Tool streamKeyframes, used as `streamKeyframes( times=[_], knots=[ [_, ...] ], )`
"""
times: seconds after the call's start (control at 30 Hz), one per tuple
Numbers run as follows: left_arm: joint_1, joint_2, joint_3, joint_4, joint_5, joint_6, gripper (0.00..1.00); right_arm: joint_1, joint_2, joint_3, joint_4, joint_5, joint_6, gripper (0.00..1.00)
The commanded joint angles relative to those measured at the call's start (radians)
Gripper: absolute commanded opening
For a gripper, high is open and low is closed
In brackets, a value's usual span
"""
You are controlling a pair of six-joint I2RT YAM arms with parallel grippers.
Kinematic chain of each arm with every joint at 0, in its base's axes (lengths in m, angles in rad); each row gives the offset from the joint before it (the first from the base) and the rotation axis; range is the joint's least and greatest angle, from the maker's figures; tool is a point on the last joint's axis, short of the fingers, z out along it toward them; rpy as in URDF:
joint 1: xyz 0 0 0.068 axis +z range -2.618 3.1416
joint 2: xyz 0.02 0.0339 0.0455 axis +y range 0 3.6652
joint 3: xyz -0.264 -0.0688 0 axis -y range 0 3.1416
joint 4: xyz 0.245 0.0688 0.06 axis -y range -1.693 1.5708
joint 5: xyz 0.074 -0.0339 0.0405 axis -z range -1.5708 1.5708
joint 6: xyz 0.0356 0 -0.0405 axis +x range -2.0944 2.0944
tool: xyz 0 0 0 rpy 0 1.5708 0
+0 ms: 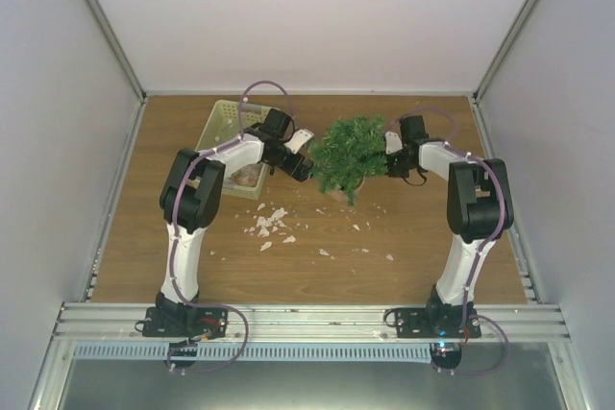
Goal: Decorate the small christmas tree
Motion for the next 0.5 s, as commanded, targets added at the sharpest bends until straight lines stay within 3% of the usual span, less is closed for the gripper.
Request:
streamKeyframes(
  times=[0.0, 0.47],
  knots=[
    [-0.012, -0.057, -0.027, 0.060, 0.041, -0.008, 0.96, 0.032, -0.014, -0.046, -0.003, -0.033, -0.006, 1.00],
    [-0.015, -0.125, -0.145, 0.036, 0.060, 0.007, 0.92, 0.097, -0.121, -0.140, -0.042, -0.022, 0.007, 1.00]
  ],
)
